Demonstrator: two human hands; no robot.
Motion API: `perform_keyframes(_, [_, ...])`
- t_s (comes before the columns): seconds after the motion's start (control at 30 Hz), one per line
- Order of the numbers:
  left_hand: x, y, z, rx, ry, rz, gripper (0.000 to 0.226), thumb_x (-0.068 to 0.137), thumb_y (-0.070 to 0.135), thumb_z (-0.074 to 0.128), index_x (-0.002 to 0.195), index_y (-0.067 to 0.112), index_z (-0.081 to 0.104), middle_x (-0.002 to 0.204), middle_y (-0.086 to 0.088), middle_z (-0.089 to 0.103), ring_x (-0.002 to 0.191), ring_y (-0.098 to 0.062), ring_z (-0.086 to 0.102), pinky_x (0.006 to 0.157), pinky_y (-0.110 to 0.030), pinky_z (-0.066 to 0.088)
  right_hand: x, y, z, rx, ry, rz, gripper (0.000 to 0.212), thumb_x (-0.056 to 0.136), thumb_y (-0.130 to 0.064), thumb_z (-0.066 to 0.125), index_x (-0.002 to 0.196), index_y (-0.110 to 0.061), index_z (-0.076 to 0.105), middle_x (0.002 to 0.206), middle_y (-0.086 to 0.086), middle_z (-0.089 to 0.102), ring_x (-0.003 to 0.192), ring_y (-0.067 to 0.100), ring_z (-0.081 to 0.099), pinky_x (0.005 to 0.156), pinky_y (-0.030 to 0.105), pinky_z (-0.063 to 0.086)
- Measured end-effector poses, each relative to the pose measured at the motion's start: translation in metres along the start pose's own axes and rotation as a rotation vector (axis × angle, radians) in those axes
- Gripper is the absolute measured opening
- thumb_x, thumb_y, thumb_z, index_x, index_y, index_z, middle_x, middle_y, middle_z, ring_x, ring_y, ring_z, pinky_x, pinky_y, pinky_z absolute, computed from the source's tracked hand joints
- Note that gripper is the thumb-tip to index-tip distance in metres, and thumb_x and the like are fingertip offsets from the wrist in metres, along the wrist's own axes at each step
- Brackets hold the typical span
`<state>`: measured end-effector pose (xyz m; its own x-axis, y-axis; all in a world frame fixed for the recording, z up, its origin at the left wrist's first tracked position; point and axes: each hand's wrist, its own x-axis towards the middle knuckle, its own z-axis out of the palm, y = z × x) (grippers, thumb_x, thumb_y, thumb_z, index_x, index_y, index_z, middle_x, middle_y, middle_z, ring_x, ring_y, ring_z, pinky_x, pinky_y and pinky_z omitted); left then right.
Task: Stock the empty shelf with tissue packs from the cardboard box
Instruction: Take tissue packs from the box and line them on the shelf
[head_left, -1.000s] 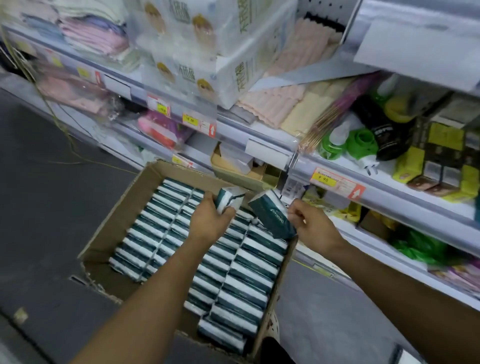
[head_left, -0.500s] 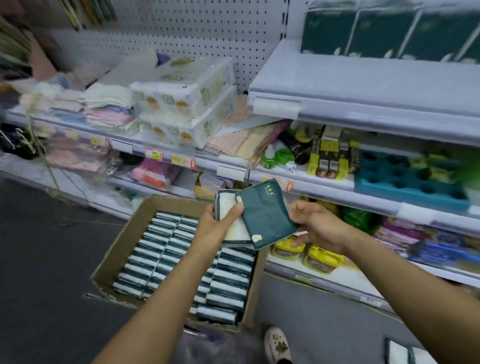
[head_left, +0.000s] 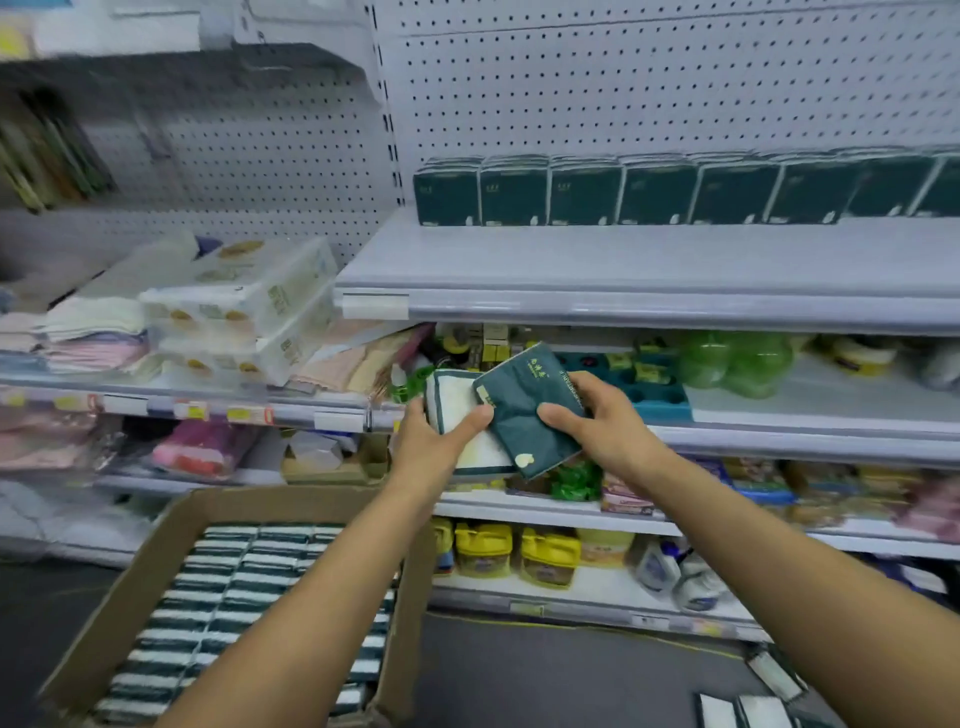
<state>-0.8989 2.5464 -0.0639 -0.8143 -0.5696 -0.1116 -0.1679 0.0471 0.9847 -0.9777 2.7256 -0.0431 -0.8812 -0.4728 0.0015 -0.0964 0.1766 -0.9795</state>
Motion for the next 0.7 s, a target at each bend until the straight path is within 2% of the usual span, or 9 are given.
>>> perform_keyframes(0.07, [-0.006,0.014,0.032,0.007,-0.052,0.023,0.056,0.076,0.039,0.082,0.119,0.022,0.05,0.112,0.0,0.065,0.098,-0.017,0.066,0.08,-0.038,0.058,-0.007,-0.004,-0.039,0.011,0.065,-0.035,0.029,0.089,-0.014,0.069,0.116,-0.015,0.056,0.104,-0.004,0.067,0.082,0.004,0.066,0.06,0.02,0.054])
perform_keyframes(0.13, [-0.013,0.028,0.071,0.006,-0.093,0.056,0.051,0.08,0.035,0.08,0.119,0.021,0.049,0.11,0.002,0.064,0.096,-0.015,0.066,0.075,-0.033,0.058,-0.015,-0.005,-0.085,-0.006,0.124,-0.062,0.029,0.087,-0.014,0.071,0.113,-0.015,0.057,0.103,-0.004,0.069,0.082,0.007,0.067,0.062,0.027,0.057])
perform_keyframes(0.17, [-0.016,0.034,0.092,0.012,-0.102,0.071,0.052,0.08,0.036,0.08,0.119,0.021,0.05,0.111,0.002,0.064,0.097,-0.016,0.066,0.077,-0.035,0.058,-0.018,-0.005,-0.111,-0.014,0.151,-0.071,0.029,0.087,-0.013,0.071,0.112,-0.014,0.057,0.102,-0.003,0.069,0.08,0.008,0.068,0.062,0.029,0.058])
perform_keyframes(0.23, [-0.022,0.048,0.136,0.042,-0.113,0.105,0.054,0.078,0.038,0.08,0.121,0.021,0.051,0.113,0.002,0.064,0.098,-0.016,0.065,0.082,-0.039,0.057,-0.024,-0.006,-0.164,-0.016,0.204,-0.101,0.028,0.086,-0.011,0.072,0.111,-0.012,0.058,0.1,0.0,0.07,0.078,0.009,0.068,0.059,0.026,0.056])
perform_keyframes(0.37, [-0.029,0.085,0.227,0.072,-0.149,0.198,0.049,0.083,0.036,0.077,0.121,0.022,0.05,0.112,0.005,0.063,0.098,-0.012,0.063,0.077,-0.028,0.052,-0.03,-0.011,-0.276,-0.07,0.292,-0.167,0.025,0.085,-0.011,0.072,0.106,-0.015,0.059,0.097,0.004,0.07,0.077,0.009,0.068,0.056,0.019,0.05])
perform_keyframes(0.43, [-0.03,0.105,0.27,0.056,-0.178,0.226,0.045,0.084,0.034,0.076,0.118,0.023,0.049,0.112,0.004,0.063,0.097,-0.013,0.063,0.079,-0.03,0.053,-0.028,-0.012,-0.33,-0.139,0.333,-0.203,0.026,0.085,-0.012,0.072,0.108,-0.016,0.059,0.096,0.006,0.07,0.08,0.015,0.068,0.058,0.02,0.051])
perform_keyframes(0.5, [-0.029,0.123,0.31,0.03,-0.194,0.234,0.045,0.085,0.033,0.075,0.119,0.022,0.048,0.111,0.004,0.063,0.095,-0.012,0.063,0.078,-0.031,0.055,-0.023,-0.011,-0.379,-0.224,0.377,-0.244,0.027,0.086,-0.013,0.072,0.109,-0.018,0.059,0.097,0.007,0.069,0.085,0.02,0.068,0.065,0.027,0.057])
perform_keyframes(0.6, [-0.025,0.144,0.357,-0.012,-0.203,0.238,0.046,0.086,0.033,0.074,0.121,0.021,0.047,0.112,0.004,0.061,0.094,-0.01,0.062,0.067,-0.023,0.05,-0.013,-0.011,-0.44,-0.324,0.437,-0.303,0.028,0.085,-0.014,0.072,0.109,-0.021,0.06,0.098,0.007,0.067,0.09,0.025,0.067,0.078,0.041,0.059])
perform_keyframes(0.7, [-0.013,0.159,0.38,-0.035,-0.194,0.234,0.05,0.085,0.033,0.075,0.124,0.019,0.049,0.117,0.001,0.062,0.099,-0.015,0.063,0.07,-0.025,0.051,0.007,-0.014,-0.48,-0.467,0.47,-0.31,0.03,0.084,-0.023,0.072,0.109,-0.033,0.059,0.1,-0.005,0.065,0.092,0.02,0.064,0.085,0.047,0.054])
